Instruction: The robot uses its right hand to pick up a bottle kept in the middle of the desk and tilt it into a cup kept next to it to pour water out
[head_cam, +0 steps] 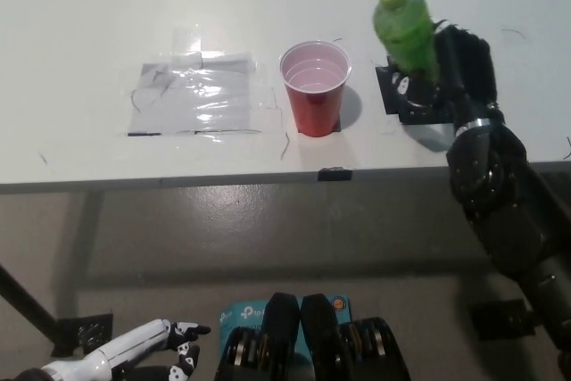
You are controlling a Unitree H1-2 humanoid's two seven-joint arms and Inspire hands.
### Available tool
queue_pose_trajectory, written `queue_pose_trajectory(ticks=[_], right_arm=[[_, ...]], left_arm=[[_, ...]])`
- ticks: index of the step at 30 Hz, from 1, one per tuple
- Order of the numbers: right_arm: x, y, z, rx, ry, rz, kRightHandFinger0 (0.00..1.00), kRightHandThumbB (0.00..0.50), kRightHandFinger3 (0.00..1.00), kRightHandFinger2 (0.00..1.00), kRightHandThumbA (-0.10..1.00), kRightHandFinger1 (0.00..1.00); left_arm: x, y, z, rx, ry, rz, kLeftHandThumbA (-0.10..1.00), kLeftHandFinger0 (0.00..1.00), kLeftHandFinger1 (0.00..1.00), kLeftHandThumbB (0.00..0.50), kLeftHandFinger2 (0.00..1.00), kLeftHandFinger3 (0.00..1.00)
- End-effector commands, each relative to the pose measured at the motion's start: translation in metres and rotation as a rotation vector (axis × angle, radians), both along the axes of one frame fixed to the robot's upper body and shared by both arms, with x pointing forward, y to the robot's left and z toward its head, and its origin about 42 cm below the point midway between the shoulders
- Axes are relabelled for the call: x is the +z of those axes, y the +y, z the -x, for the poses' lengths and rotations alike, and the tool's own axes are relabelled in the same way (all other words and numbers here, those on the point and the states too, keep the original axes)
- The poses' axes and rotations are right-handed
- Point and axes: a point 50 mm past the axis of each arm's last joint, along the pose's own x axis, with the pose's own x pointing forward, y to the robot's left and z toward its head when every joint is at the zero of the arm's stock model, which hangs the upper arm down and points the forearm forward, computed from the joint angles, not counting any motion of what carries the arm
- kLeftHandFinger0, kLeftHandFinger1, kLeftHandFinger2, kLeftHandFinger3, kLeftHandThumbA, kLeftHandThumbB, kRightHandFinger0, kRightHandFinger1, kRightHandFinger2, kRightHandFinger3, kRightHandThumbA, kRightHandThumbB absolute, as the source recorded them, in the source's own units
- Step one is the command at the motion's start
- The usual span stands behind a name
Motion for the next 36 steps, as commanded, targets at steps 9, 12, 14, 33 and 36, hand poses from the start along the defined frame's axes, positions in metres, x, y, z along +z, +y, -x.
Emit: queue_pose_trajectory(ticks=[9, 12, 14, 33, 36], right_arm=[[0.059, 0.022, -0.021, 0.075, -0.073, 0.206, 0.00, 0.054, 0.28, 0.05, -0.10, 0.00], [0.060, 0.018, -0.023, 0.063, -0.045, 0.275, 0.00, 0.086, 0.36, 0.09, -0.10, 0.00], [0.061, 0.012, -0.026, 0.049, -0.004, 0.361, 0.00, 0.100, 0.44, 0.13, -0.10, 0.00], [0.105, -0.031, -0.038, 0.025, -0.153, 0.693, 0.00, 0.027, 0.11, 0.24, -0.10, 0.00], [0.117, -0.030, -0.038, 0.043, -0.195, 0.716, 0.00, 0.100, 0.23, 0.29, -0.10, 0.03]], left_arm=[[0.009, 0.006, -0.003, -0.008, -0.002, -0.014, 0.95, 1.00, 1.00, 0.435, 1.00, 1.00], [0.009, 0.006, -0.002, -0.017, 0.001, -0.017, 0.95, 1.00, 1.00, 0.430, 1.00, 1.00], [0.009, 0.006, -0.002, -0.016, -0.001, -0.022, 0.96, 1.00, 1.00, 0.439, 1.00, 1.00], [0.011, 0.008, -0.002, -0.015, -0.003, -0.024, 0.93, 1.00, 1.00, 0.413, 1.00, 1.00], [0.012, 0.009, -0.003, -0.021, -0.003, -0.027, 0.94, 1.00, 1.00, 0.406, 1.00, 1.00]])
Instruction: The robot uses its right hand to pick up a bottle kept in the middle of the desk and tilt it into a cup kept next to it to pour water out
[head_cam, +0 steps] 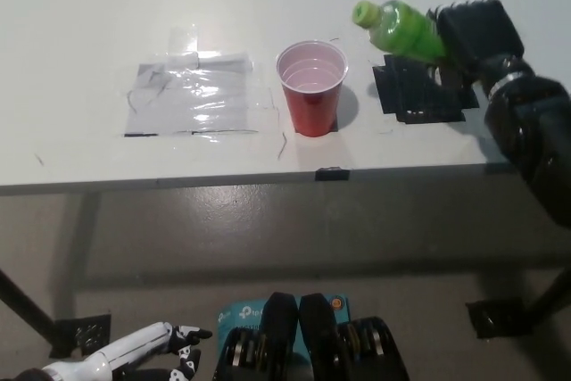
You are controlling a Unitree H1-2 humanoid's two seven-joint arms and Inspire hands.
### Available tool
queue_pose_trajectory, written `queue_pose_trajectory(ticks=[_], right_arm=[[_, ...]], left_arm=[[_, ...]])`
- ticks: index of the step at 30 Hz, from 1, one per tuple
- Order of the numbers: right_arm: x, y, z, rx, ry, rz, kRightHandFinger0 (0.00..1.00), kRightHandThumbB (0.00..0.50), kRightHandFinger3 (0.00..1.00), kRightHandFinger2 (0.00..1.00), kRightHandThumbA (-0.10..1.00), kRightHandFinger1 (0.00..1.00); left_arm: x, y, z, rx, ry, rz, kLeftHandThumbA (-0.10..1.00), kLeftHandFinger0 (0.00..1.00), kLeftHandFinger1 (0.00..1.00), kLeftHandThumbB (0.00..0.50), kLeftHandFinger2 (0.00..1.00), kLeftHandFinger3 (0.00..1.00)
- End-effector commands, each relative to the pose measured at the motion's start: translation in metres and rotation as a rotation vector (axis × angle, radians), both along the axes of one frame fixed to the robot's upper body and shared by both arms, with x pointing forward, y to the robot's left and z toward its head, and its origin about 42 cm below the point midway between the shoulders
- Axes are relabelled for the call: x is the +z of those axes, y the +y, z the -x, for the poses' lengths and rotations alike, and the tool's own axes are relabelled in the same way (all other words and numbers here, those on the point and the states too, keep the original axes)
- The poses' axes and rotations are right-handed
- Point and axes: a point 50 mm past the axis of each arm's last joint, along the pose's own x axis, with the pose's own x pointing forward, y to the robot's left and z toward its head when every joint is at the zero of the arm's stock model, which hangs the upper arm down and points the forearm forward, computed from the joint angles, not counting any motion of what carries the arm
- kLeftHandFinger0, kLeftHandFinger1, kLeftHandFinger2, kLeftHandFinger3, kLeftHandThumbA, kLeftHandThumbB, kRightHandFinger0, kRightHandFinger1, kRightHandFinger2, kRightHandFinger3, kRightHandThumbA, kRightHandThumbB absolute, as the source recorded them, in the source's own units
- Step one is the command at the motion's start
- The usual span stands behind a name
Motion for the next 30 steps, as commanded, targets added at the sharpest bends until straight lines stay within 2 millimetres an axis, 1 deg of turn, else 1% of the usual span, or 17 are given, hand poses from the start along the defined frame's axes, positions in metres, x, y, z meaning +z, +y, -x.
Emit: queue_pose_trajectory(ticks=[1, 3, 5, 6, 7, 8, 9, 13, 15, 16, 19, 23, 25, 26, 28, 29, 30], right_arm=[[0.072, 0.009, -0.007, 0.090, -0.184, 0.081, 0.00, 0.108, 0.26, 0.29, -0.10, 0.04], [0.075, 0.012, -0.008, 0.120, -0.222, 0.098, 0.00, 0.093, 0.18, 0.28, -0.10, 0.05], [0.079, 0.014, -0.009, 0.130, -0.231, 0.118, 0.00, 0.083, 0.17, 0.31, -0.10, 0.07], [0.081, 0.017, -0.009, 0.124, -0.241, 0.166, 0.00, 0.013, 0.21, 0.37, -0.09, 0.08], [0.085, 0.021, -0.008, 0.151, -0.254, 0.169, 0.00, 0.058, 0.19, 0.39, -0.10, 0.09], [0.086, 0.023, -0.008, 0.151, -0.251, 0.175, 0.00, 0.037, 0.17, 0.38, -0.10, 0.08], [0.088, 0.025, -0.008, 0.153, -0.249, 0.184, 0.00, 0.065, 0.23, 0.32, -0.10, 0.04], [0.087, 0.028, -0.007, 0.160, -0.241, 0.196, 0.00, 0.080, 0.29, 0.24, -0.10, 0.00], [0.088, 0.025, -0.007, 0.168, -0.253, 0.198, 0.00, 0.100, 0.26, 0.21, -0.10, 0.00], [0.088, 0.023, -0.008, 0.172, -0.259, 0.220, 0.00, 0.077, 0.23, 0.21, -0.10, 0.00], [0.088, 0.018, -0.010, 0.171, -0.280, 0.289, 0.00, 0.070, 0.10, 0.22, -0.10, 0.00], [0.093, 0.011, -0.010, 0.176, -0.297, 0.339, 0.00, 0.075, 0.00, 0.26, -0.10, 0.00], [0.097, 0.008, -0.010, 0.176, -0.310, 0.361, 0.00, 0.068, 0.05, 0.30, -0.10, 0.01], [0.101, 0.006, -0.010, 0.183, -0.330, 0.373, 0.00, 0.096, 0.06, 0.29, -0.10, 0.01], [0.103, 0.007, -0.011, 0.187, -0.341, 0.387, 0.00, 0.095, 0.07, 0.28, -0.10, 0.00], [0.105, 0.007, -0.011, 0.181, -0.348, 0.406, 0.00, 0.110, 0.15, 0.28, -0.10, 0.00], [0.107, 0.008, -0.011, 0.173, -0.356, 0.426, 0.00, 0.110, 0.16, 0.27, -0.10, 0.00]], left_arm=[[0.012, 0.008, -0.003, -0.006, -0.017, -0.025, 0.94, 1.00, 1.00, 0.405, 1.00, 1.00], [0.013, 0.008, -0.003, -0.004, -0.018, -0.021, 0.93, 1.00, 1.00, 0.407, 1.00, 1.00], [0.012, 0.008, -0.004, 0.002, -0.019, -0.015, 0.92, 1.00, 1.00, 0.410, 1.00, 1.00], [0.012, 0.007, -0.004, -0.004, -0.016, -0.017, 0.93, 1.00, 1.00, 0.410, 1.00, 1.00], [0.012, 0.007, -0.004, 0.002, -0.024, -0.022, 0.93, 1.00, 1.00, 0.423, 1.00, 1.00], [0.012, 0.007, -0.004, -0.001, -0.023, -0.024, 0.94, 1.00, 1.00, 0.416, 1.00, 1.00], [0.012, 0.008, -0.003, -0.003, -0.017, -0.018, 0.94, 1.00, 1.00, 0.411, 1.00, 1.00], [0.011, 0.008, -0.001, 0.000, -0.012, -0.017, 0.94, 1.00, 1.00, 0.425, 1.00, 1.00], [0.011, 0.008, -0.001, -0.002, -0.011, -0.019, 0.96, 1.00, 1.00, 0.423, 1.00, 1.00], [0.011, 0.008, -0.001, -0.003, -0.011, -0.014, 0.95, 1.00, 1.00, 0.408, 1.00, 1.00], [0.011, 0.008, -0.001, -0.004, -0.015, -0.021, 0.95, 1.00, 1.00, 0.398, 1.00, 1.00], [0.009, 0.009, -0.002, 0.000, -0.007, -0.025, 0.96, 1.00, 1.00, 0.438, 1.00, 1.00], [0.010, 0.008, -0.001, -0.001, -0.015, -0.027, 0.96, 1.00, 1.00, 0.421, 1.00, 1.00], [0.010, 0.008, -0.002, -0.005, -0.019, -0.032, 0.96, 1.00, 1.00, 0.426, 1.00, 1.00], [0.011, 0.010, -0.002, 0.004, -0.016, -0.027, 0.95, 1.00, 1.00, 0.429, 1.00, 1.00], [0.011, 0.010, -0.001, 0.005, -0.014, -0.024, 0.94, 1.00, 1.00, 0.434, 1.00, 1.00], [0.011, 0.010, -0.001, 0.006, -0.013, -0.022, 0.94, 1.00, 1.00, 0.434, 1.00, 1.00]])
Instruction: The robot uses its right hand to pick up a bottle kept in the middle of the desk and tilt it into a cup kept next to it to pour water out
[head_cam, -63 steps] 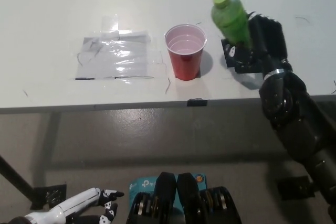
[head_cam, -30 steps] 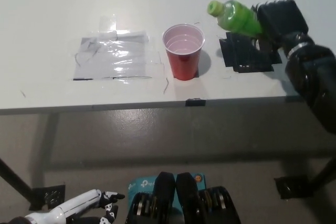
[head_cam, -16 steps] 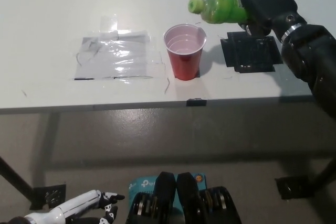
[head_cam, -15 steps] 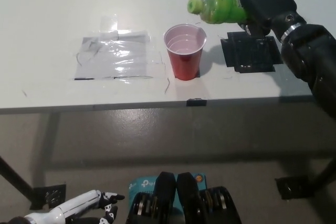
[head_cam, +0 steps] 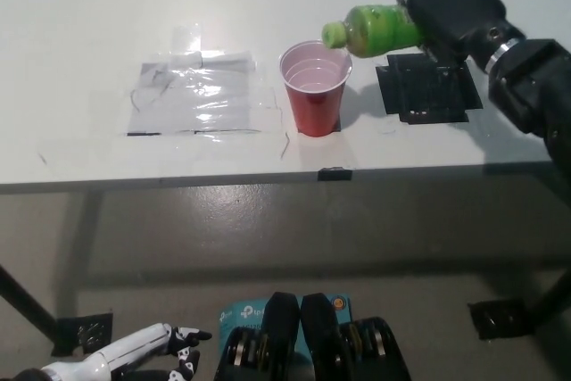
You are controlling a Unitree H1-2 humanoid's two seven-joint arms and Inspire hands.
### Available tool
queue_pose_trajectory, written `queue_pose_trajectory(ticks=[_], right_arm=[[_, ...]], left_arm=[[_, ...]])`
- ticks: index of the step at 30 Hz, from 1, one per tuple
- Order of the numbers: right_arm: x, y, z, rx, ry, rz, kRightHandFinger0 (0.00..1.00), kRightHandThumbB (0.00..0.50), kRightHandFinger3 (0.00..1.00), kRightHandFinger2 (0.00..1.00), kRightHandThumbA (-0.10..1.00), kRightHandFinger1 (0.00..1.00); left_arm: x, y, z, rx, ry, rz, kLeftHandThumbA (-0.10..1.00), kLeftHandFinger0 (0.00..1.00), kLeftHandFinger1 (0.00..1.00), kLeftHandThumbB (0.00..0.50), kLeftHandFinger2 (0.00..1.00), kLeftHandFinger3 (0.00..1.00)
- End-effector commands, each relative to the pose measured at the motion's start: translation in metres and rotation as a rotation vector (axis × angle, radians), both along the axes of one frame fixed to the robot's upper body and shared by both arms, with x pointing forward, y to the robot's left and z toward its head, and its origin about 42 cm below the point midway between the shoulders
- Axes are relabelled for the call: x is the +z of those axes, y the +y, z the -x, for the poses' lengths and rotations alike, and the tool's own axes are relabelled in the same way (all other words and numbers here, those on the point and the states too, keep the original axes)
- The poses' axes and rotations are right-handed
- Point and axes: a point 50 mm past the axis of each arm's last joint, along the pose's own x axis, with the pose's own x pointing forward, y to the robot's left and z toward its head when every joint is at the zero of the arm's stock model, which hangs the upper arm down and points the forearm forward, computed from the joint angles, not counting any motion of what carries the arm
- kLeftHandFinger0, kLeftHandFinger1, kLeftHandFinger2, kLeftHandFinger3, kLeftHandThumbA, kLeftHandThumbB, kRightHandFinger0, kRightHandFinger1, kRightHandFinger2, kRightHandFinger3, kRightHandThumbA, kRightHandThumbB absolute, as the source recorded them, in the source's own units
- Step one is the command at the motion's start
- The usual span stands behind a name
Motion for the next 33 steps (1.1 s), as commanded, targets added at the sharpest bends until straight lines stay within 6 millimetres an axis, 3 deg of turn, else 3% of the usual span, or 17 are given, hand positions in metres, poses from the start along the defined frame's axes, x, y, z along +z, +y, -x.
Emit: queue_pose_trajectory(ticks=[1, 3, 6, 7, 11, 12, 15, 16, 17, 18, 22, 23, 26, 27, 29, 32, 33], right_arm=[[0.069, 0.001, -0.005, 0.051, -0.207, 0.051, 0.00, 0.118, 0.28, 0.24, -0.10, 0.00], [0.074, 0.005, -0.004, 0.056, -0.223, 0.066, 0.00, 0.093, 0.38, 0.20, -0.10, 0.00], [0.079, 0.009, -0.004, 0.063, -0.230, 0.077, 0.00, 0.055, 0.37, 0.18, -0.10, 0.00], [0.081, 0.011, -0.004, 0.076, -0.235, 0.071, 0.00, 0.079, 0.27, 0.16, -0.10, 0.00], [0.090, 0.022, -0.005, 0.089, -0.248, 0.085, 0.00, 0.045, 0.11, 0.18, -0.10, 0.00], [0.092, 0.025, -0.005, 0.095, -0.250, 0.079, 0.00, 0.048, 0.07, 0.20, -0.10, 0.00], [0.095, 0.033, -0.005, 0.114, -0.249, 0.076, 0.00, 0.114, 0.28, 0.25, -0.04, 0.00], [0.098, 0.039, -0.005, 0.114, -0.247, 0.093, 0.00, 0.130, 0.26, 0.23, 0.01, 0.00], [0.099, 0.043, -0.005, 0.133, -0.263, 0.097, 0.00, 0.125, 0.15, 0.21, -0.09, 0.00], [0.100, 0.044, -0.005, 0.132, -0.264, 0.106, 0.00, 0.120, 0.13, 0.19, -0.10, 0.00], [0.103, 0.039, -0.007, 0.140, -0.306, 0.216, 0.00, 0.179, 0.01, 0.15, -0.10, 0.00], [0.106, 0.037, -0.008, 0.150, -0.326, 0.226, 0.00, 0.187, 0.00, 0.14, -0.10, 0.00], [0.113, 0.033, -0.009, 0.108, -0.321, 0.302, 0.01, 0.128, 0.01, 0.15, -0.09, 0.00], [0.115, 0.030, -0.010, 0.097, -0.319, 0.314, 0.00, 0.143, 0.04, 0.16, -0.07, 0.00], [0.118, 0.024, -0.010, 0.090, -0.321, 0.331, 0.00, 0.158, 0.03, 0.07, -0.06, 0.00], [0.120, 0.012, -0.011, 0.092, -0.362, 0.389, 0.00, 0.219, 0.01, 0.02, 0.10, 0.00], [0.120, 0.009, -0.011, 0.097, -0.364, 0.389, 0.00, 0.194, 0.01, 0.02, 0.08, 0.00]], left_arm=[[0.012, 0.010, -0.001, 0.008, -0.022, -0.023, 0.94, 1.00, 1.00, 0.428, 1.00, 1.00], [0.011, 0.010, -0.002, 0.003, -0.019, -0.029, 0.96, 1.00, 1.00, 0.431, 1.00, 1.00], [0.012, 0.009, -0.002, 0.000, -0.021, -0.030, 0.95, 1.00, 1.00, 0.432, 1.00, 1.00], [0.012, 0.009, -0.002, -0.003, -0.021, -0.030, 0.96, 1.00, 1.00, 0.426, 1.00, 1.00], [0.013, 0.008, -0.002, -0.001, -0.022, -0.022, 0.95, 1.00, 1.00, 0.443, 1.00, 1.00], [0.013, 0.008, -0.002, -0.004, -0.023, -0.031, 0.96, 1.00, 1.00, 0.448, 1.00, 1.00], [0.013, 0.008, -0.002, -0.004, -0.024, -0.032, 0.96, 1.00, 1.00, 0.436, 1.00, 1.00], [0.012, 0.009, -0.002, 0.001, -0.020, -0.019, 0.93, 1.00, 1.00, 0.437, 1.00, 1.00], [0.012, 0.009, -0.002, -0.003, -0.019, -0.028, 0.95, 1.00, 1.00, 0.446, 1.00, 1.00], [0.013, 0.009, -0.002, -0.003, -0.023, -0.031, 0.95, 1.00, 1.00, 0.449, 1.00, 1.00], [0.012, 0.008, -0.003, -0.006, -0.017, -0.025, 0.95, 1.00, 1.00, 0.439, 1.00, 1.00], [0.014, 0.009, -0.005, -0.006, -0.023, -0.028, 0.95, 1.00, 1.00, 0.439, 1.00, 1.00], [0.015, 0.009, -0.004, -0.008, -0.028, -0.030, 0.96, 1.00, 1.00, 0.435, 1.00, 1.00], [0.016, 0.009, -0.004, -0.009, -0.030, -0.034, 0.97, 1.00, 1.00, 0.443, 1.00, 1.00], [0.015, 0.009, -0.004, -0.009, -0.031, -0.041, 0.98, 1.00, 1.00, 0.445, 1.00, 1.00], [0.017, 0.010, -0.004, -0.007, -0.031, -0.032, 0.96, 1.00, 1.00, 0.431, 1.00, 1.00], [0.017, 0.009, -0.004, -0.009, -0.034, -0.032, 0.96, 1.00, 1.00, 0.413, 1.00, 1.00]])
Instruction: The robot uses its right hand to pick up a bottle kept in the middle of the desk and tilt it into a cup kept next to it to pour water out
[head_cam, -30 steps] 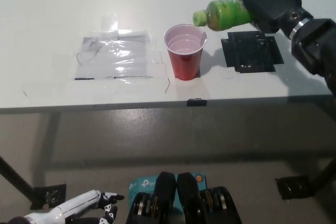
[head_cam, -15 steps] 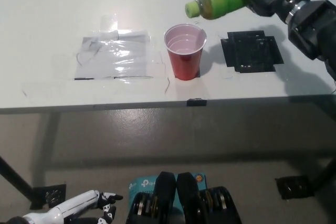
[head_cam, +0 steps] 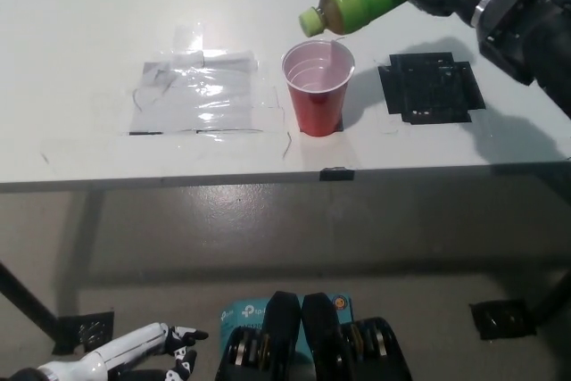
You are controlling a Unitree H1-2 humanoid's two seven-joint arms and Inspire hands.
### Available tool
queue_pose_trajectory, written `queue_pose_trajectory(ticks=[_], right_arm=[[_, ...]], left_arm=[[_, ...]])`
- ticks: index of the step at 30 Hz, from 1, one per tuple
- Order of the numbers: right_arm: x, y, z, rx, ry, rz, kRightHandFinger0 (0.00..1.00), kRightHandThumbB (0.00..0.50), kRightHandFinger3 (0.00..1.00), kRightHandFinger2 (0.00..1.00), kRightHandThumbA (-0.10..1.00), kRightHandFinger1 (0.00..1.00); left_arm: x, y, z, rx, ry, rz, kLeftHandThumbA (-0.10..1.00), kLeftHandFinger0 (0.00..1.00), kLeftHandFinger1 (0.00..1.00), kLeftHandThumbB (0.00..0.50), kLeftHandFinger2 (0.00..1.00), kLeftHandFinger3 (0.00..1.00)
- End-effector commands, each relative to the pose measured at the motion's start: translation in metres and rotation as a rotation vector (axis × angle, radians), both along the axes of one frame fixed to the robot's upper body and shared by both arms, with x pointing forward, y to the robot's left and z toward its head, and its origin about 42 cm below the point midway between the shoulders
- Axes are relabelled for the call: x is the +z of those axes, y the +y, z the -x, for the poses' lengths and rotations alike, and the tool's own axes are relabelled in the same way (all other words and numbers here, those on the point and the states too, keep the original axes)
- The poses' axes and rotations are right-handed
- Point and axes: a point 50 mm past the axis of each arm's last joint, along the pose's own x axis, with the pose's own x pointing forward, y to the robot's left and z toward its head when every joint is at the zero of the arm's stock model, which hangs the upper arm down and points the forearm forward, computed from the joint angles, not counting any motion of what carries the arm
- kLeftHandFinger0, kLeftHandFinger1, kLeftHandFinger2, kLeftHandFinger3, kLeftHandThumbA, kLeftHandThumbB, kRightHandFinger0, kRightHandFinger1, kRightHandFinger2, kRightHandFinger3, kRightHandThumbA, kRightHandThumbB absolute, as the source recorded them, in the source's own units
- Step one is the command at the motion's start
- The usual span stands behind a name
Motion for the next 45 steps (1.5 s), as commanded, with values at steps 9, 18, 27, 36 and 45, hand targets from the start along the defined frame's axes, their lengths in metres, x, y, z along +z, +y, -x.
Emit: queue_pose_trajectory(ticks=[9, 18, 27, 36, 45], right_arm=[[0.067, -0.026, -0.004, 0.047, -0.215, 0.062, 0.00, 0.224, 0.03, 0.00, 0.09, 0.00], [0.060, -0.006, 0.002, 0.060, -0.180, -0.010, 0.00, 0.170, 0.00, 0.04, -0.03, 0.00], [0.054, 0.003, 0.003, 0.039, -0.119, -0.202, 0.00, 0.190, 0.11, 0.17, -0.10, 0.00], [0.030, -0.017, 0.004, -0.181, 0.138, -0.649, 0.00, 0.045, 0.45, 0.35, -0.10, 0.09], [-0.004, -0.027, 0.006, -0.261, 0.524, -1.481, 0.00, 0.145, 0.06, 0.00, -0.10, 0.00]], left_arm=[[0.015, 0.007, -0.004, -0.007, -0.027, -0.013, 0.97, 1.00, 1.00, 0.430, 1.00, 1.00], [0.015, 0.006, -0.004, -0.007, -0.026, -0.009, 0.97, 1.00, 1.00, 0.433, 1.00, 1.00], [0.011, 0.006, 0.000, -0.006, -0.019, -0.023, 1.00, 1.00, 1.00, 0.438, 1.00, 1.00], [0.005, 0.007, 0.007, 0.008, -0.012, -0.006, 1.00, 1.00, 1.00, 0.427, 1.00, 1.00], [0.003, 0.006, 0.009, 0.020, 0.000, 0.003, 0.99, 1.00, 1.00, 0.426, 1.00, 1.00]])
